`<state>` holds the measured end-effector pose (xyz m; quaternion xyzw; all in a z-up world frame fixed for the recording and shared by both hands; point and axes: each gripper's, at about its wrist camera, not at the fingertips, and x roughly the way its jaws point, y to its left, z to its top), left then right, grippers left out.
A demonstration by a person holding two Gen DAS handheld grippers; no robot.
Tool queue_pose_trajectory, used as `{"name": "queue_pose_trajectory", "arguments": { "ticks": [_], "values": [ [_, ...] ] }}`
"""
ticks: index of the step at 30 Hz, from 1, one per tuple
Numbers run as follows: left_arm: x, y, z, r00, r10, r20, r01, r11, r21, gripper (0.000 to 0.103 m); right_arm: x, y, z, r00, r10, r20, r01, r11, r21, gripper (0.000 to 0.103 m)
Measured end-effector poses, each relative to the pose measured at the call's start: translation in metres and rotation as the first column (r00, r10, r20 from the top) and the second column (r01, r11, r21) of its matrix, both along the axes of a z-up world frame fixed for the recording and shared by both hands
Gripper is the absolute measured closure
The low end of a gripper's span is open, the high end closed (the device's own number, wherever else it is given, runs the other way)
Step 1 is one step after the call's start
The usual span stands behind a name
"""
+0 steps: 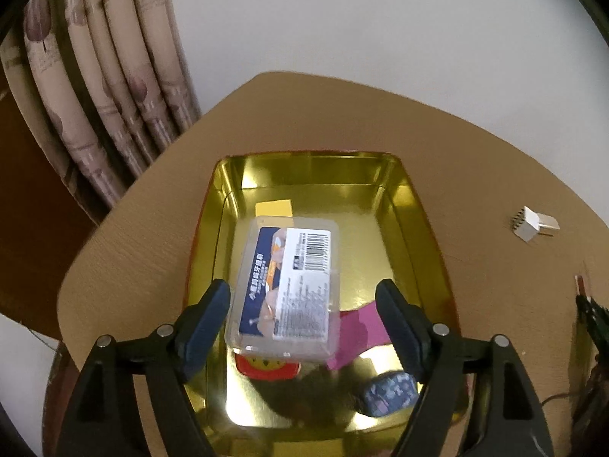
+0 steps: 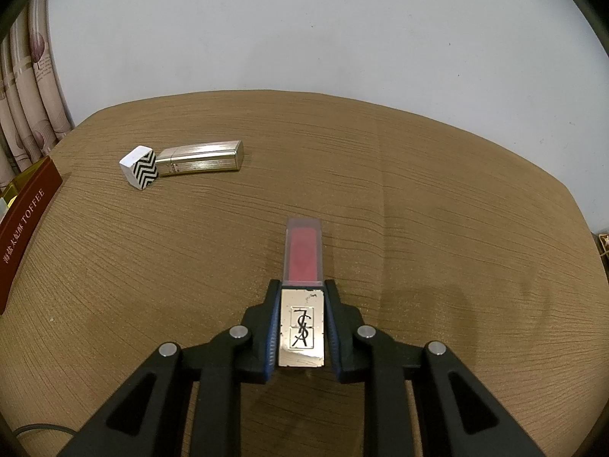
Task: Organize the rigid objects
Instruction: 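Carry the clear blue-labelled box with the left tool into the gold tin and release, then lower the gold lipstick with the right tool into the gold tin and release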
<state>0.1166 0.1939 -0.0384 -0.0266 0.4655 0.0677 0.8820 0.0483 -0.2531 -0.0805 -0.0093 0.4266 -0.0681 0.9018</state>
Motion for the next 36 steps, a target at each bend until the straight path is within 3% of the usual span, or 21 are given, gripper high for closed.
{"name": "queue_pose_trajectory", "arguments": {
  "ticks": [9, 14, 19, 21, 30, 36],
  "values": [
    [-0.044, -0.012, 0.023, 0.997, -0.014, 0.073, 0.014, 1.000, -0.008, 0.027, 0.000, 0.000, 0.001, 1.000, 0.000, -0.001, 0.000, 1.000, -0.003, 0.081],
    [-0.078, -0.004, 0.033, 0.990, 0.042, 0.134, -0.051, 0.997, 0.061, 0.026, 0.000, 0.002, 0.000, 1.000, 0.001, -0.001, -0.001, 1.000, -0.010, 0.081],
    [-0.107, 0.002, 0.038, 0.976, 0.109, 0.187, -0.141, 0.976, 0.167, 0.025, 0.000, 0.004, 0.001, 1.000, 0.002, -0.002, -0.002, 1.000, -0.021, 0.081],
    [-0.116, 0.005, 0.037, 0.972, 0.131, 0.193, -0.164, 0.972, 0.167, 0.019, 0.000, 0.004, 0.001, 1.000, 0.001, -0.002, -0.001, 1.000, -0.018, 0.081],
    [-0.128, 0.011, 0.036, 0.972, 0.120, 0.201, -0.152, 0.977, 0.152, 0.019, 0.002, 0.012, 0.002, 1.000, 0.006, -0.006, -0.006, 0.999, -0.053, 0.082],
    [-0.125, 0.024, 0.027, 0.972, 0.162, 0.172, -0.183, 0.976, 0.115, 0.019, 0.002, 0.011, 0.004, 1.000, -0.007, -0.003, 0.007, 1.000, -0.031, 0.082]
  ]
}}
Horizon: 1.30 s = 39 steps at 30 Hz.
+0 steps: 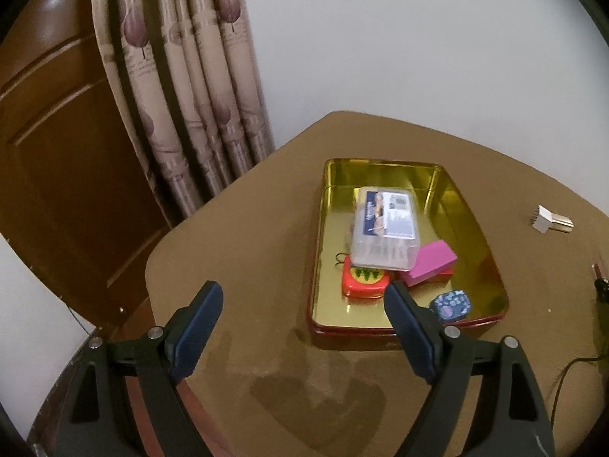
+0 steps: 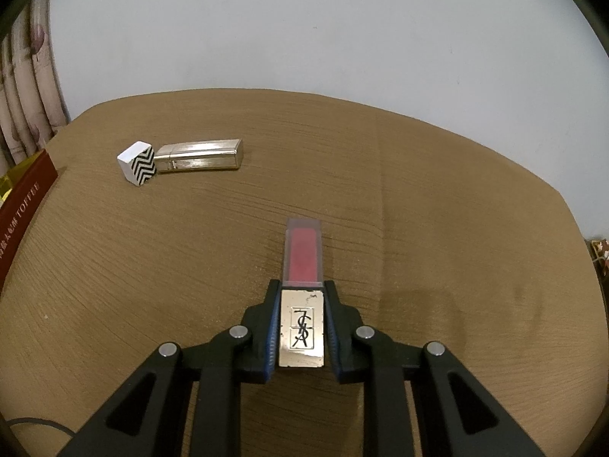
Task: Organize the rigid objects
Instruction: 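Lower the gold lipstick with the right tool into the gold tin and release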
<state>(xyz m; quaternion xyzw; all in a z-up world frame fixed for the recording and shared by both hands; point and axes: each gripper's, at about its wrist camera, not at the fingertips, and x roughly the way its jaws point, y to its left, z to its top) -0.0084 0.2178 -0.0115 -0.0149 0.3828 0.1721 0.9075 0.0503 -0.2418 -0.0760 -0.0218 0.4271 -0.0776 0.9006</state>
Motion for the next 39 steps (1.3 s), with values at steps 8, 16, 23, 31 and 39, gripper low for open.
{"name": "queue_pose_trajectory", "arguments": {
  "ticks": [8, 16, 23, 31, 39],
  "values": [
    [0.001, 0.021, -0.006, 0.998, 0.063, -0.029, -0.066, 0.994, -0.088, 0.019, -0.001, 0.012, 0.012, 0.999, -0.036, 0.002, 0.036, 0.999, 0.025, 0.083],
    [0.003, 0.024, -0.010, 0.995, 0.078, -0.055, -0.083, 0.991, -0.102, 0.019, 0.005, 0.057, 0.027, 0.998, 0.055, -0.015, -0.055, 0.998, 0.042, 0.083],
    [0.000, 0.020, -0.006, 0.996, 0.073, -0.043, -0.076, 0.995, -0.072, 0.018, 0.004, 0.105, 0.037, 0.986, 0.167, -0.029, -0.165, 0.984, 0.061, 0.083],
    [-0.001, 0.022, -0.003, 0.995, 0.095, -0.037, -0.097, 0.993, -0.068, 0.017, 0.001, 0.172, 0.053, 0.950, 0.312, -0.013, -0.310, 0.948, 0.077, 0.083],
    [-0.002, 0.030, -0.001, 0.990, 0.135, -0.030, -0.137, 0.987, -0.078, 0.016, -0.003, 0.242, 0.070, 0.894, 0.447, 0.013, -0.446, 0.889, 0.103, 0.083]
  ]
}}
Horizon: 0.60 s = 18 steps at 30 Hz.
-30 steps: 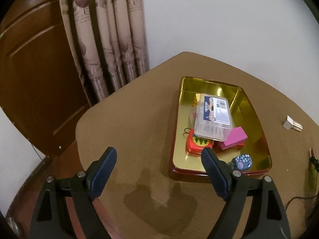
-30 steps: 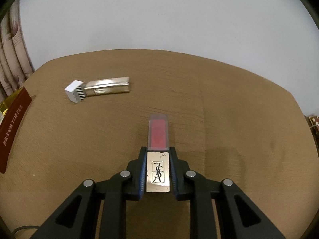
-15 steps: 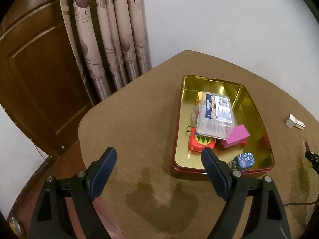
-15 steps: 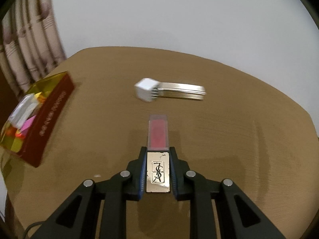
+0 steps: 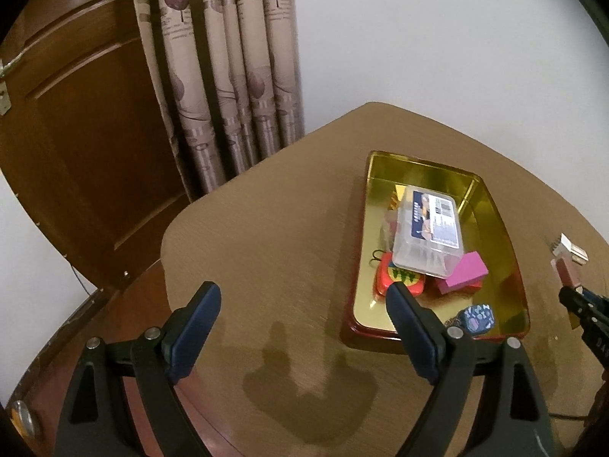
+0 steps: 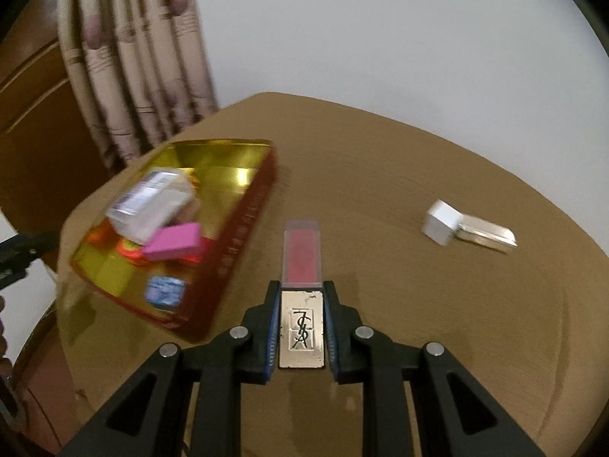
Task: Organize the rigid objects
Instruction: 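Lower the gold lipstick with the right tool into the gold tin and release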
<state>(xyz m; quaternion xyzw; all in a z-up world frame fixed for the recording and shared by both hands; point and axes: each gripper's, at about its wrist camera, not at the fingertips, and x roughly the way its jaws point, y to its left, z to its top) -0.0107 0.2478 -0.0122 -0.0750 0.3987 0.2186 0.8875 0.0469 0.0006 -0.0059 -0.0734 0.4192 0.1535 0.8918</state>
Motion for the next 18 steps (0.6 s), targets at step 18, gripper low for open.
{"name": "queue_pose_trajectory", "arguments": {
  "ticks": [18],
  "values": [
    [-0.002, 0.008, 0.003, 1.000, 0.012, 0.005, -0.012, 1.000, -0.012, 0.016, 0.021, 0.111, -0.019, 0.990, 0.127, -0.067, -0.131, 0.989, -0.061, 0.083]
  ]
}}
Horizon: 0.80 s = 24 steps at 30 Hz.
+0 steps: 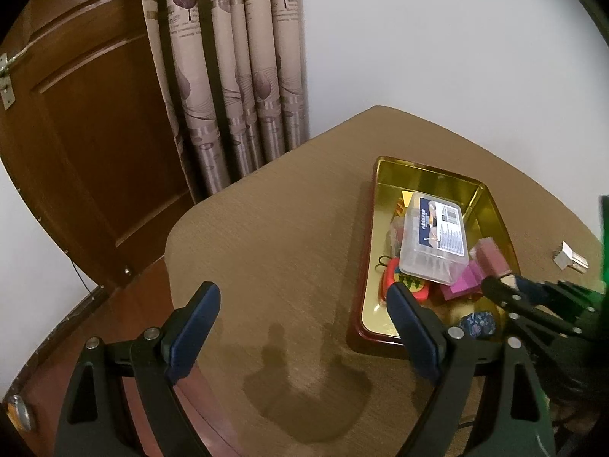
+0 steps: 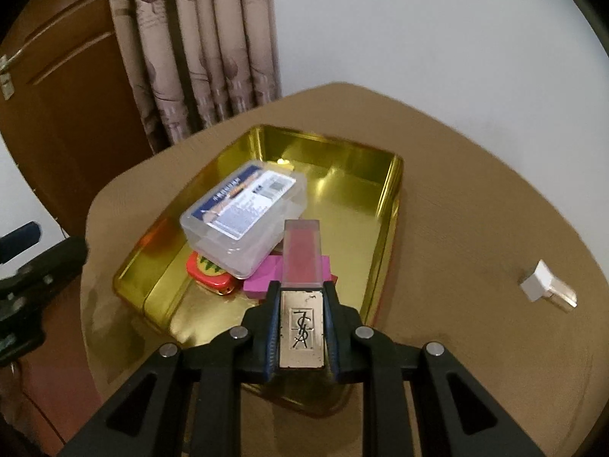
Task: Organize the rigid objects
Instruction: 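Lower the gold lipstick with the right tool into the gold tin and release, then grasp the silver ribbed lighter on the table with the right tool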
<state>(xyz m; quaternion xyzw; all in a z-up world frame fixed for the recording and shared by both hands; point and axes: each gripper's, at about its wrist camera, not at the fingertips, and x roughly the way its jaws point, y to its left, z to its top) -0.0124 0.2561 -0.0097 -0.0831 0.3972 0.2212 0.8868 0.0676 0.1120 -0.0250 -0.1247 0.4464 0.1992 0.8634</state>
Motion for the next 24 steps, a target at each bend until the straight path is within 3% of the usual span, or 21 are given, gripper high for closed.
{"name": "queue_pose_trajectory", "arguments": {
  "ticks": [20, 22, 24],
  "values": [
    [0.003, -0.004, -0.004, 1.000, -0.001, -0.011, 0.001, 1.000, -0.004, 0.016, 0.019, 0.028, -0.013, 0.999, 0.030, -0.028, -0.029, 0.999, 0.035, 0.081],
    [0.003, -0.004, -0.005, 1.000, -0.005, -0.014, 0.004, 1.000, -0.008, 0.016, 0.017, 0.027, -0.010, 0.999, 0.028, -0.016, -0.027, 0.999, 0.029, 0.066],
    [0.003, -0.005, -0.005, 1.000, -0.005, -0.016, 0.005, 1.000, -0.005, 0.016, 0.014, 0.023, -0.006, 1.000, 0.017, 0.001, -0.017, 1.000, 0.026, 0.062]
  ]
}}
